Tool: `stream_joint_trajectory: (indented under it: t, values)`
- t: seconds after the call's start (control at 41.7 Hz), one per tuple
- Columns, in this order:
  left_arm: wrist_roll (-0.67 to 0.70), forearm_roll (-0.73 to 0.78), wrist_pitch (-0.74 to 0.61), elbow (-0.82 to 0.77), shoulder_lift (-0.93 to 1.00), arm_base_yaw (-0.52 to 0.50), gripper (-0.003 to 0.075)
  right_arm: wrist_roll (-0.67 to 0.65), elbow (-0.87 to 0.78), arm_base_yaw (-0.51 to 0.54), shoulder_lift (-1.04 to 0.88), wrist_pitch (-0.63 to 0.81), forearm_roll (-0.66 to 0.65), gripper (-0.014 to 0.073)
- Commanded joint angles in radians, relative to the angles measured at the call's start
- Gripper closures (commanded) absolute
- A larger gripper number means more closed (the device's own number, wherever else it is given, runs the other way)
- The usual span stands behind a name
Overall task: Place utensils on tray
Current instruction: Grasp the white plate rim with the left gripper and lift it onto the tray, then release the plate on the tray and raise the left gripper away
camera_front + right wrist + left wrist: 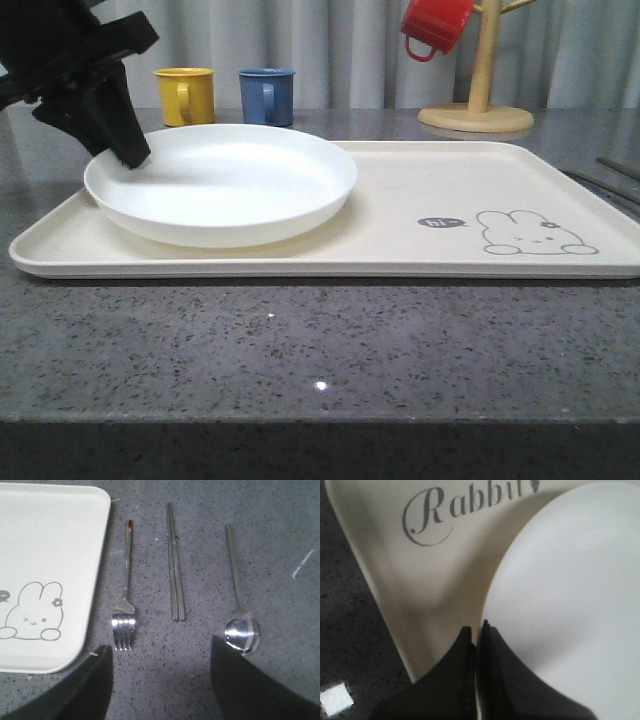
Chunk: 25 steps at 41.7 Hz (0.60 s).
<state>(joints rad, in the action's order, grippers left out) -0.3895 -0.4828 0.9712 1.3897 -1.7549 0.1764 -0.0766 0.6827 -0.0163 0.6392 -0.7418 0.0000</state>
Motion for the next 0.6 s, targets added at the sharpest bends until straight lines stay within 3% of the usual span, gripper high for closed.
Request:
stream_joint_trajectory:
  t: [0.0,0.072,0.312,0.575]
  values:
    - [0.0,-0.043,-0.046,0.033,0.034,0.008,0.0737,0.004,0.035,0.002,0.008,0.06,-0.014,0.0139]
    - [0.0,-0.043,-0.058,0.033,0.034,0.008,0.0704,0.004,0.035,0.002,0.008,0.06,-0.014,0.0139]
    - [0.0,-0.035,-0.055,0.034,0.034,0.005,0.0363,0.004,0.035,0.002,0.008,0.06,-0.014,0.0139]
    - [0.053,0.091,0.092,0.141,0.071,0.008,0.0342,0.004,0.035,0.002,0.008,0.06,-0.014,0.0139]
